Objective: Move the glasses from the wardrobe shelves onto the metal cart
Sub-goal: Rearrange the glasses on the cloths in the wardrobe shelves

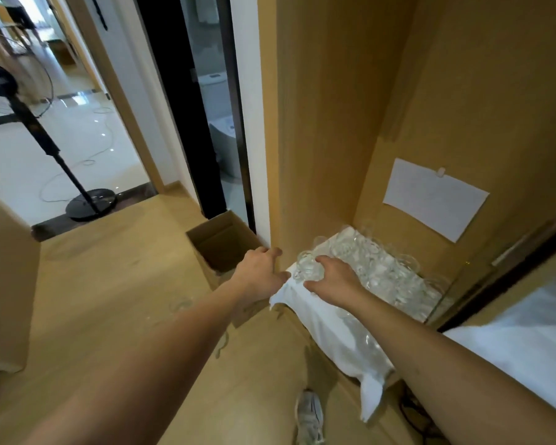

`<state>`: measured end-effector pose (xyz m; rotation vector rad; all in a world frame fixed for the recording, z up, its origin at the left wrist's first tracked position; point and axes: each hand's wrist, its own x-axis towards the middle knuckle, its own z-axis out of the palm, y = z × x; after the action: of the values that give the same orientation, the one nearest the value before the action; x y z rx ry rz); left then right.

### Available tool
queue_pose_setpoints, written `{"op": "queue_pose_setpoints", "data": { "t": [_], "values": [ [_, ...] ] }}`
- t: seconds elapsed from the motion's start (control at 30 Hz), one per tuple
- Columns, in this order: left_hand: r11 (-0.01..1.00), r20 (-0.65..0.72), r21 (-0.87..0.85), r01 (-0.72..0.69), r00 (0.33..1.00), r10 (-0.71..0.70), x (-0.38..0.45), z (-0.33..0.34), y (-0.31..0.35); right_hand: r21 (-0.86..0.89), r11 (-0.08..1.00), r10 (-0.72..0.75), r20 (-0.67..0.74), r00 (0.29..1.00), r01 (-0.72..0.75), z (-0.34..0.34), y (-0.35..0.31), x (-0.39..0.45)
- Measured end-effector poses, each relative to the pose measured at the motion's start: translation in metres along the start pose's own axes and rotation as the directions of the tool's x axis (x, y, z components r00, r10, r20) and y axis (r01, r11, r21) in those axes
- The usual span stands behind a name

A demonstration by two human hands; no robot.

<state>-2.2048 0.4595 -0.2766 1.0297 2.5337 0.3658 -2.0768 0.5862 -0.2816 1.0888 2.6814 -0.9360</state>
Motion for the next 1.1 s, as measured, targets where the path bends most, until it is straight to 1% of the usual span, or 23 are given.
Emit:
{"op": "queue_pose_setpoints", "data": {
  "t": [0.13,0.3,0.47,0.57,0.7,0.9,1.0,1.1],
  "values": [
    [1.0,0.015,0.019,-0.022,1.0,0.021,0.048,0.007,0.001,0.028,0.999,0.042,0.035,0.998,-0.043,0.009,0.019,0.046],
    [0.997,0.1,0.042,-0.07,0.993,0.066,0.112,0.012,0.012,0.085,0.988,0.126,0.082,0.989,-0.133,0.01,0.037,0.099],
    [0.994,0.186,0.031,-0.102,0.978,0.095,0.161,0.026,0.021,0.104,0.974,0.194,0.093,0.977,-0.203,0.007,0.056,0.142],
    [0.991,0.218,0.004,-0.134,0.967,0.129,0.185,0.034,0.023,0.149,0.96,0.225,0.094,0.97,-0.237,0.011,0.068,0.162],
    [0.994,0.263,-0.059,-0.09,0.959,0.103,0.209,0.048,0.016,0.168,0.937,0.285,0.135,0.949,-0.305,0.026,0.082,0.184],
    [0.993,0.374,-0.096,-0.065,0.922,0.097,0.245,0.075,-0.003,0.213,0.861,0.44,0.145,0.886,-0.463,0.045,0.085,0.194],
    [0.991,0.454,-0.119,-0.057,0.885,0.105,0.263,0.087,-0.013,0.216,0.802,0.532,0.162,0.831,-0.556,0.064,0.085,0.197],
    [0.99,0.502,-0.121,-0.078,0.855,0.129,0.28,0.1,-0.026,0.238,0.748,0.59,0.19,0.785,-0.62,0.089,0.088,0.2]
  ]
}}
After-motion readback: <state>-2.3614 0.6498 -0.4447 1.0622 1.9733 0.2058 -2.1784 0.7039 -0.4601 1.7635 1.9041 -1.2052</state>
